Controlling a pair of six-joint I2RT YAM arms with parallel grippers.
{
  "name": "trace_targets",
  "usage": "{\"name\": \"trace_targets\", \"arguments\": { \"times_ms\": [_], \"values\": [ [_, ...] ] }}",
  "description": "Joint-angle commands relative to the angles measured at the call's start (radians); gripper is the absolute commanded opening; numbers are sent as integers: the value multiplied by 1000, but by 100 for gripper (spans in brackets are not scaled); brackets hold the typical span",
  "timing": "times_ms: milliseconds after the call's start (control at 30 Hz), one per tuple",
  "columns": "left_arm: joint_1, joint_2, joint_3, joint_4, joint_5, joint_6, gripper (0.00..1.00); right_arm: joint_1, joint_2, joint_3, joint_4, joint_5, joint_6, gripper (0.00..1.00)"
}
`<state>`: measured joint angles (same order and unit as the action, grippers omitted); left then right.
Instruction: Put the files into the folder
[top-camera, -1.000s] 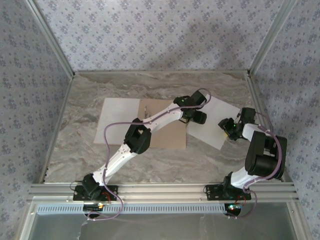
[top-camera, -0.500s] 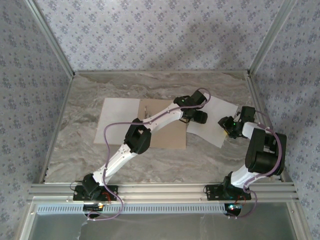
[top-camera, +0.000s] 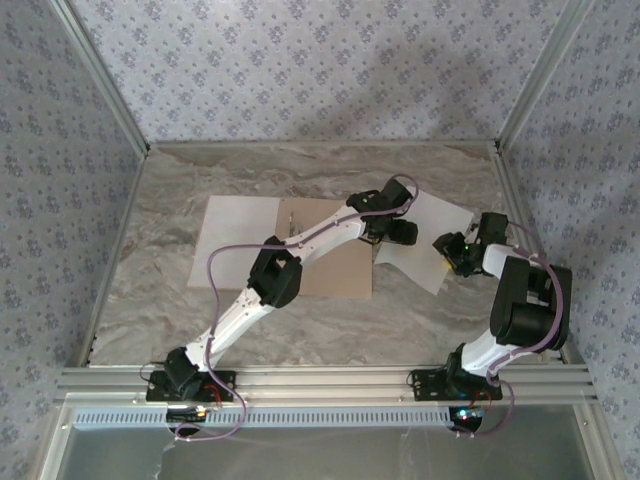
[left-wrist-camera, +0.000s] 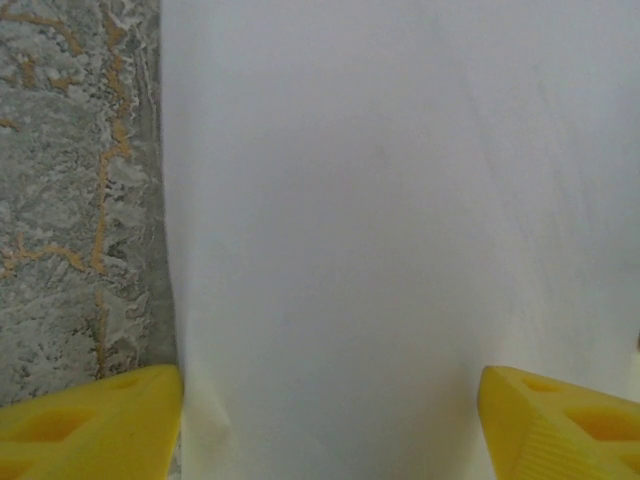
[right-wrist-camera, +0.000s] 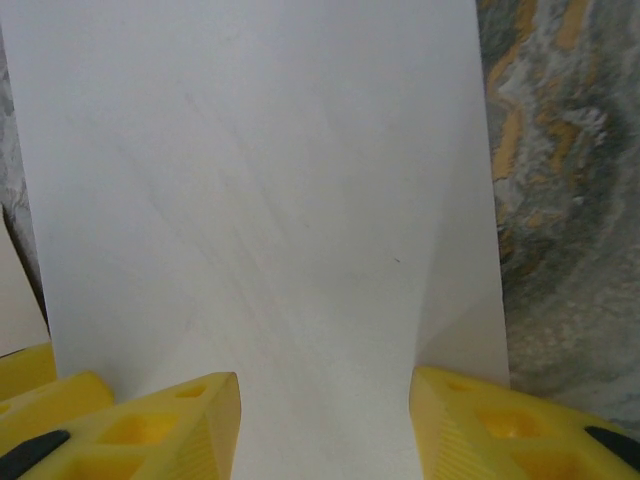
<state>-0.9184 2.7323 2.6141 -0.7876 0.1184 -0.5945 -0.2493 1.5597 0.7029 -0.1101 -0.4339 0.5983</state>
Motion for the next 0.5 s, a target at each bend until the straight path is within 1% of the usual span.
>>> {"name": "trace_targets", "arguments": {
  "times_ms": [0,133,467],
  "values": [
    [-22,-20,-27,-15,110,-45,73,16,9,-15,-2,-27,23,50],
    [-22,-34,-33,-19,104,-43,70,25,4,-17,4,-29,50,50],
    [-20,-70,-82,-2,131,-62,69,40,-2,-22,23,-37,73,50]
  ]
}}
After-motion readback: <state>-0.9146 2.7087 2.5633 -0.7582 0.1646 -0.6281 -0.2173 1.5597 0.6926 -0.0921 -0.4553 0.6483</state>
